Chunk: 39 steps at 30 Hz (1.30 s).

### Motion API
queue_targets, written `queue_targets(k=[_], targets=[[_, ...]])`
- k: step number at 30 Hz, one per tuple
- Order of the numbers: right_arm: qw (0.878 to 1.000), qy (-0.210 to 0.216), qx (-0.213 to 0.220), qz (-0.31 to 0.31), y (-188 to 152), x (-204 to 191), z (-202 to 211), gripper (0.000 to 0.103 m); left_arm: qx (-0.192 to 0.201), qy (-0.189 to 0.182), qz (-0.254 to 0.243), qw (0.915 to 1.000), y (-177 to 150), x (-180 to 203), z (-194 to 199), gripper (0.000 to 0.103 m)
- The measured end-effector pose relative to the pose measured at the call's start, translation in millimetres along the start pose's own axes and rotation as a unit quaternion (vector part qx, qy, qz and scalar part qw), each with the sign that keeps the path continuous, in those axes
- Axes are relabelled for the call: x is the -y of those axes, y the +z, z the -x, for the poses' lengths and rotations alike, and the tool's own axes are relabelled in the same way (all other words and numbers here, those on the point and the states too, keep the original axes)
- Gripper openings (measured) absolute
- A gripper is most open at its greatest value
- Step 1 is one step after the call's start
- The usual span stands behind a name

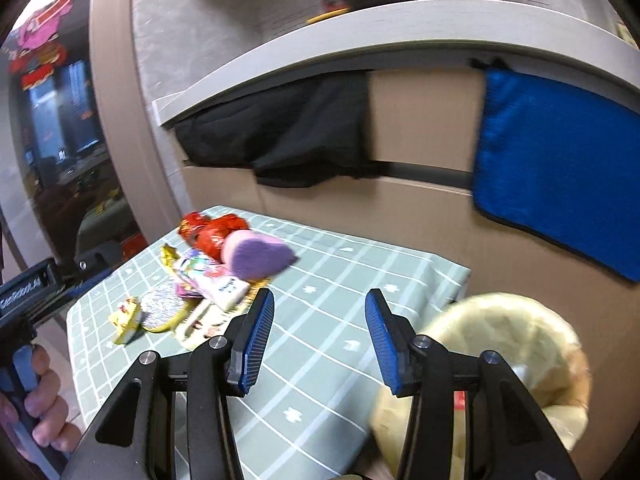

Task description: Collect trash

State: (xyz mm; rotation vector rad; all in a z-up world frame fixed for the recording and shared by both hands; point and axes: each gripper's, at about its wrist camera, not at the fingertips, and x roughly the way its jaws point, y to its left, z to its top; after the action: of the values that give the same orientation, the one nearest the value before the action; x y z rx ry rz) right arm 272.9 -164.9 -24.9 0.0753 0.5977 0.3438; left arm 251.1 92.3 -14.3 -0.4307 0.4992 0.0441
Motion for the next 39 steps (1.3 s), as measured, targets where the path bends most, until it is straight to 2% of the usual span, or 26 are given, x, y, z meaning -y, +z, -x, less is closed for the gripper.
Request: queue_targets(k=[6, 10, 12, 14, 18, 21, 24, 27, 28, 30, 32, 35, 39], targets=[[0.999, 0.024, -0.025, 0.034, 7, -38, -39, 0.045, -0.038, 0.043, 0.045, 0.9973, -1, -59, -25, 0.045], [0.997, 0.036, -0.046, 0.041, 2, -49, -62, 0.045, -0.035, 0.097, 0.062, 0.9927, -14, -84, -27, 0.045], [0.997, 0.044, -0.057, 0.039, -2, -53, -73, 0.045, -0.026, 0.132, 0.068, 0.9885, -22, -99, -28, 0.045], [0.996, 0.051, -0.066, 0.035, -5, -55, -82, 0.045, -0.027, 0.152, 0.081, 0.9846, -26, -112, -29, 0.045], [0.994, 0.063, -0.081, 0.035, -12, -58, -95, 0.045, -0.028, 0.181, 0.122, 0.9753, -30, -140, -33, 0.045], [0.993, 0.064, -0.086, 0.038, -14, -59, -100, 0.045, -0.038, 0.199, 0.133, 0.9702, -29, -153, -48, 0.045], [0.993, 0.068, -0.093, 0.034, -17, -57, -103, 0.045, -0.082, 0.182, 0.138, 0.97, -32, -159, -70, 0.045], [0.992, 0.072, -0.094, 0.036, -17, -55, -104, 0.045, -0.09, 0.159, 0.097, 0.9783, -35, -144, -79, 0.043], [0.992, 0.074, -0.095, 0.037, -17, -56, -104, 0.045, -0.111, 0.128, 0.079, 0.9825, -37, -135, -87, 0.043], [0.991, 0.083, -0.101, 0.043, -18, -59, -107, 0.045, -0.128, 0.099, 0.047, 0.9856, -41, -121, -92, 0.043], [0.988, 0.095, -0.111, 0.05, -20, -66, -112, 0.045, -0.144, 0.07, 0.031, 0.9866, -42, -114, -95, 0.043], [0.983, 0.105, -0.136, 0.064, -26, -77, -129, 0.045, -0.165, 0.024, 0.036, 0.9854, -45, -111, -95, 0.043], [0.98, 0.081, -0.167, 0.066, -37, -82, -160, 0.045, -0.181, -0.008, 0.034, 0.9829, -48, -110, -94, 0.043]])
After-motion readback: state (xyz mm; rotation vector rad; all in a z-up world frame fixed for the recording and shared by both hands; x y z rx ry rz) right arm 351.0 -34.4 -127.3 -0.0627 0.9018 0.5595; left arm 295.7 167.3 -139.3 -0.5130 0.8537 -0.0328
